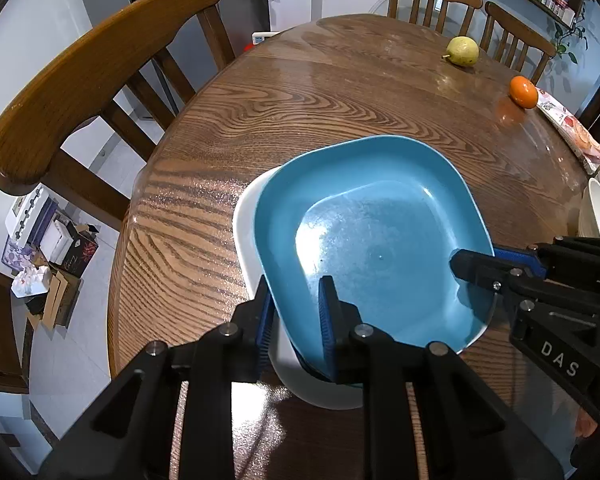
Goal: Organize plates and bowls
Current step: 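Lower the teal plate onto the patterned plates and open both grippers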
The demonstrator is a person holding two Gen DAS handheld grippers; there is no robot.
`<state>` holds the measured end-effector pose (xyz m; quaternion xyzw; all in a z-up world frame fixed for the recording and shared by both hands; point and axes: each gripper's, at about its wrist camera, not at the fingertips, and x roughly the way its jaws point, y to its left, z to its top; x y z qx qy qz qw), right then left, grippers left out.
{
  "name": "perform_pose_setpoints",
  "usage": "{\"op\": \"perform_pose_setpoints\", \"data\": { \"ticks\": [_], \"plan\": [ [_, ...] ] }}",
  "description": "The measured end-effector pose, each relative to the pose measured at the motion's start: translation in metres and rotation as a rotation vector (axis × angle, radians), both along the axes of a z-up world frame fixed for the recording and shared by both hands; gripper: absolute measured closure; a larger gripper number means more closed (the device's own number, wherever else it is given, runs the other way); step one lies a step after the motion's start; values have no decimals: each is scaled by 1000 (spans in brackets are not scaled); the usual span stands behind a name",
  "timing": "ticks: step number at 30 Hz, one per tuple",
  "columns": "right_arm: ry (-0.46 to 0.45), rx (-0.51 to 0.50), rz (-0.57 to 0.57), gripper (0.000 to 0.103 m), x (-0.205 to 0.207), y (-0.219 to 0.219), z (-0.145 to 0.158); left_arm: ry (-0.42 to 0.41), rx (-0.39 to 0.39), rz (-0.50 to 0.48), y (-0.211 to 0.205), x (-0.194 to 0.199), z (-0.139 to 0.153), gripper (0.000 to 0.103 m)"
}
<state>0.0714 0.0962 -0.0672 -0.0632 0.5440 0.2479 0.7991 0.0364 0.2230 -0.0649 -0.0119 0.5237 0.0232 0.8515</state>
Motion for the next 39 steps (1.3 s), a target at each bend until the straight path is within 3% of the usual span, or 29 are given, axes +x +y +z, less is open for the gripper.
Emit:
{"op": "perform_pose_setpoints", "data": {
  "ticks": [35, 39],
  "plan": [
    [-75, -59, -8, 93, -6, 2, 13, 10, 5, 15, -5, -4, 0, 79],
    [-87, -69, -13, 93, -6, 1, 16, 6, 4, 14, -6, -4, 0, 75]
  ]
}}
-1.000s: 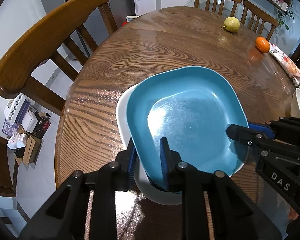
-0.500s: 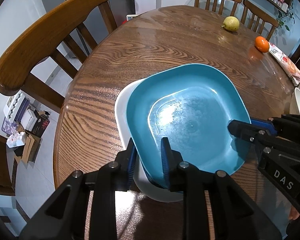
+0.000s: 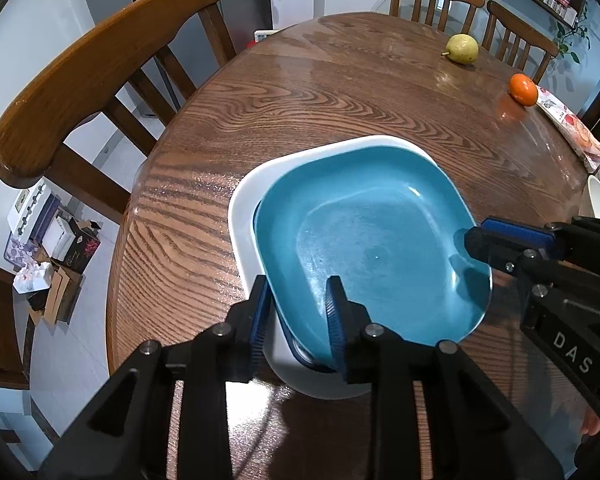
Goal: Organize plates and bowls
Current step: 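Lower the teal plate onto the patterned plates and open both grippers, then withdraw both grippers and move them to the large white bowl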
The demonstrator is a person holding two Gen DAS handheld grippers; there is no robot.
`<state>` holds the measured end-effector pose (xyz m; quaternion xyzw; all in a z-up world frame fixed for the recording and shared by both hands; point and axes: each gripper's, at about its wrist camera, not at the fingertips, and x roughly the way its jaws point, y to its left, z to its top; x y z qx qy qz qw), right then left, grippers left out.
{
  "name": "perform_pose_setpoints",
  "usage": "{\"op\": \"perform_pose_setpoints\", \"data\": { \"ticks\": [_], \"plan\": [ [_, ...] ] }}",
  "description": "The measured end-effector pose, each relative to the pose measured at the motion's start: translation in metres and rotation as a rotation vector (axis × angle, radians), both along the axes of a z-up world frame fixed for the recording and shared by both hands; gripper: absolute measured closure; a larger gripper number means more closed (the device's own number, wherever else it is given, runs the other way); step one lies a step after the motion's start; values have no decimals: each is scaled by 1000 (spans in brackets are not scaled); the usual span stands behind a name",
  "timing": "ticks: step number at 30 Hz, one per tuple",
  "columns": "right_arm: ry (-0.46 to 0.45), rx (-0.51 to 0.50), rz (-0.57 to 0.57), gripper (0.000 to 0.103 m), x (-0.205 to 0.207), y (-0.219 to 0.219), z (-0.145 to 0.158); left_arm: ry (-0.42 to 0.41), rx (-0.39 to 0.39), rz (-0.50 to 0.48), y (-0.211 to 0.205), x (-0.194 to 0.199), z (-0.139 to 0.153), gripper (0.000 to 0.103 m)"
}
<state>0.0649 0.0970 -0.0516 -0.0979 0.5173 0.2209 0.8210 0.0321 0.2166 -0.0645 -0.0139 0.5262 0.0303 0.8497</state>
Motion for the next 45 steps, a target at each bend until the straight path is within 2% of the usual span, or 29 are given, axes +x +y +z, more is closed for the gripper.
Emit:
{"op": "perform_pose_setpoints", "data": {
  "ticks": [6, 7, 8, 10, 11, 12, 14, 16, 17, 30, 32, 42, 45],
  "plan": [
    [2, 15, -20, 92, 0, -5, 3, -9, -7, -8, -4, -2, 4, 61],
    [-1, 19, -22, 91, 0, -7, 4, -12, -8, -9, -5, -2, 4, 56],
    [-3, 22, -24, 91, -1, -7, 5, -15, 0, -7, -6, -2, 5, 45],
    [-5, 32, -27, 90, -2, -10, 7, -24, 13, 0, -7, -3, 8, 37],
    [-5, 37, -30, 90, -2, -11, 8, -28, 6, 1, -6, -3, 9, 36],
    [-5, 43, -35, 86, -3, -13, 9, -30, 5, 4, -6, -3, 10, 36],
    [-2, 58, -46, 74, -3, -18, 10, -33, 12, 10, -6, -4, 11, 33],
    [-1, 77, -58, 56, -5, -22, 12, -37, 11, 18, -4, -5, 13, 30],
    [-1, 85, -62, 55, -6, -24, 14, -38, 12, 21, -5, -5, 13, 25],
    [-7, 213, -100, 54, -27, -58, 36, -68, 19, 33, -9, -25, 28, 15],
    [-10, 217, -109, 54, -29, -61, 38, -74, 23, 32, -12, -29, 31, 8],
    [-48, 218, -125, 54, -58, -89, 49, -93, 36, 2, -38, -46, 41, 7],
    [-62, 217, -132, 54, -67, -101, 53, -92, 42, -12, -49, -50, 43, 3]
  ]
}}
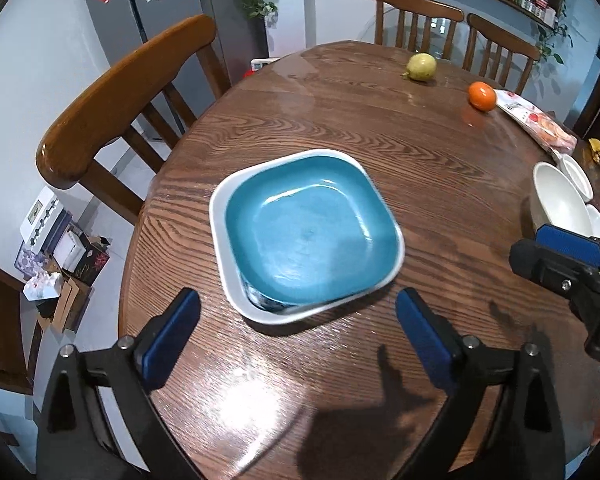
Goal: Organize plates and bowls
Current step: 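Withdraw both grippers and move them to the large white bowl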
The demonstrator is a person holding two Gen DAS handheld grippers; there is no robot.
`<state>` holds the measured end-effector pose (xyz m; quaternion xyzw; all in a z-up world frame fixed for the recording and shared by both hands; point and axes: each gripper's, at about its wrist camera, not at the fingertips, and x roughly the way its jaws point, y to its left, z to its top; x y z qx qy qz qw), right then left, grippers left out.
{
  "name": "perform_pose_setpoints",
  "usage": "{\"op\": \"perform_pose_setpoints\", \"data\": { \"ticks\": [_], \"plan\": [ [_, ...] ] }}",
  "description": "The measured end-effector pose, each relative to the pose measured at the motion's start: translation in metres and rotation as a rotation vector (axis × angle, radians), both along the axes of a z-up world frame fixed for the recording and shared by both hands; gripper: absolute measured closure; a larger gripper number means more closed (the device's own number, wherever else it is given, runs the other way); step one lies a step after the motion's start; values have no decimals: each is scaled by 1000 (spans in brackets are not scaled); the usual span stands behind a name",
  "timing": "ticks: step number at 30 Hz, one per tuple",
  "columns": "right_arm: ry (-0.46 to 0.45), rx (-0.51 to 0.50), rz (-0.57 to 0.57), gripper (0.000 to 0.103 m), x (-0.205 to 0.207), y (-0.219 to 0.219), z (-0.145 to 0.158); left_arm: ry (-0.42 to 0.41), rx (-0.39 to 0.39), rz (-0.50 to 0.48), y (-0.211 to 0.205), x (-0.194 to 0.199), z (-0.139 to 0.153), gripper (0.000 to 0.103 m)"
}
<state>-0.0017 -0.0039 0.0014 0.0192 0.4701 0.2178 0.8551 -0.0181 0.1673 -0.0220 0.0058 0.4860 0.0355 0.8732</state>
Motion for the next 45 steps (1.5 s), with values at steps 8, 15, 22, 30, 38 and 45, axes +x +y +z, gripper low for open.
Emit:
{"op": "perform_pose_setpoints", "data": {
  "ticks": [8, 15, 22, 30, 38, 45],
  "plan": [
    [-19, 7, -39, 54, -16, -35, 8, -3, 15, -50, -34, -12, 6, 2],
    [-14, 15, -91, 54, -25, -71, 6, -16, 27, -111, -67, -18, 12, 2],
    [-13, 26, -136, 54, -34, -103, 6, -15, 25, -152, -95, -19, 12, 2],
    [6, 41, -254, 54, -46, -156, -2, -3, 15, -222, -130, -15, 9, 2],
    [27, 48, -370, 54, -51, -201, -11, -11, 22, -291, -162, -5, 11, 2],
    [34, 57, -424, 54, -51, -219, -16, -16, 36, -356, -186, 4, 11, 2]
  ]
}}
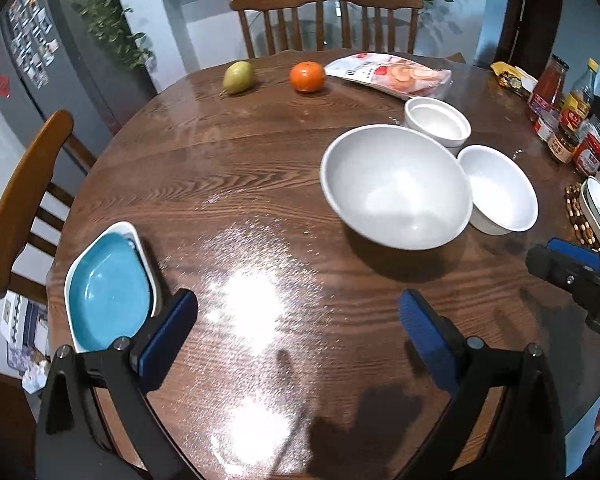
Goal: Organize plates and bowls
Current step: 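Withdraw both grippers and move them to the large white bowl, then close both grippers on the rim of the large white bowl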
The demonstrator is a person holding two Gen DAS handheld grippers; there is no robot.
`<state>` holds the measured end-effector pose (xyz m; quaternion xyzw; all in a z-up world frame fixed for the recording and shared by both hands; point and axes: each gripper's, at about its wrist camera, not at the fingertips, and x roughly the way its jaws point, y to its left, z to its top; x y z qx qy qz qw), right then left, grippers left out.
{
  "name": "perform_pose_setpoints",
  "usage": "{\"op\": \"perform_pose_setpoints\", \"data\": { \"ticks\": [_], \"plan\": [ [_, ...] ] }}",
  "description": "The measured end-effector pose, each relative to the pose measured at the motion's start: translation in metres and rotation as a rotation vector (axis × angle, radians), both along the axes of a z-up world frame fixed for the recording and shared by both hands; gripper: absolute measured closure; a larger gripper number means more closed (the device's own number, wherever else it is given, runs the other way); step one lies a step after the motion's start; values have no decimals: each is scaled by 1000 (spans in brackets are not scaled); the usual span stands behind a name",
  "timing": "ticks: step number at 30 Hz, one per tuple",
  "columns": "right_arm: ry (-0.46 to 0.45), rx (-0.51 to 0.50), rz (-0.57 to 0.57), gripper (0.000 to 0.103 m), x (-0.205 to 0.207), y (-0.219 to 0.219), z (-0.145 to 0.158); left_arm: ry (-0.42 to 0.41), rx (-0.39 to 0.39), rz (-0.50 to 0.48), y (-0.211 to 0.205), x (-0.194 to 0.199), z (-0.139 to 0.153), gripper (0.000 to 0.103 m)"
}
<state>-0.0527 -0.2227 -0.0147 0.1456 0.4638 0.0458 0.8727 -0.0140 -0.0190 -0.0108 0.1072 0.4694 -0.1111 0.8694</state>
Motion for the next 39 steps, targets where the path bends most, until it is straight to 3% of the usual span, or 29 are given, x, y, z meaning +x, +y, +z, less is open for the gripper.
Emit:
{"op": "perform_pose_setpoints", "data": {
  "ticks": [22, 32, 39],
  "plan": [
    [45, 82, -43, 54, 14, 7, -17, 22, -31, -54, -7, 32, -5, 3],
    [57, 105, -89, 54, 34, 4, -18, 6, -55, -95, -18, 67, -4, 3],
    [89, 152, -107, 54, 45, 7, -29, 70, -59, -90, -19, 89, -23, 5]
  ]
}}
